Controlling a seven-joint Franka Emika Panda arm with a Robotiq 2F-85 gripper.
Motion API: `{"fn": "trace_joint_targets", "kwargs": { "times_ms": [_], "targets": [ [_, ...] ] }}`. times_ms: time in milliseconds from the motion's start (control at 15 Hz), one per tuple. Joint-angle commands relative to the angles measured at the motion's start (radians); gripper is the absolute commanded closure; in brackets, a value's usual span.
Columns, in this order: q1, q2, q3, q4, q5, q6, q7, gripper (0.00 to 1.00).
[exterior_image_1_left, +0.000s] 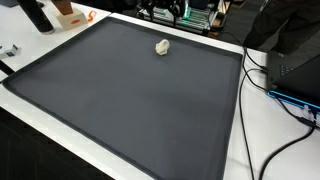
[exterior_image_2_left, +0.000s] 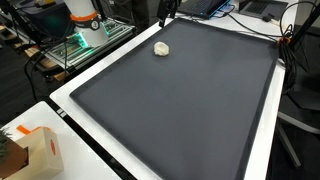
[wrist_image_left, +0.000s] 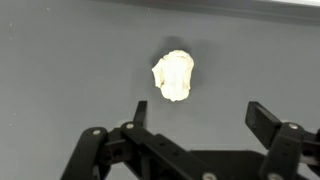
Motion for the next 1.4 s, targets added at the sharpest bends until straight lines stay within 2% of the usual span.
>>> {"fn": "trace_joint_targets", "kwargs": {
  "times_ms": [0,133,200,600,733,933,1333],
  "targets": [
    [-0.005,-0.076,-0.004,-0.066,0.019,0.034,-0.019,0.0],
    [-0.005,-0.09,-0.005,-0.069,0.007,0.032,-0.015,0.0],
    [-0.002,-0.049,-0.001,-0.021,0.0,0.001,0.0,0.0],
    [-0.002,-0.064,-0.001,-0.033,0.0,0.005,0.0,0.0],
    [0.006,-0.052,0.005,-0.037,-0.041,0.043,-0.125,0.0],
    [0.016,-0.041,0.016,-0.055,-0.067,0.089,-0.244,0.0],
    [0.016,-0.01,0.021,-0.111,-0.042,0.255,-0.562,0.0]
  ]
}}
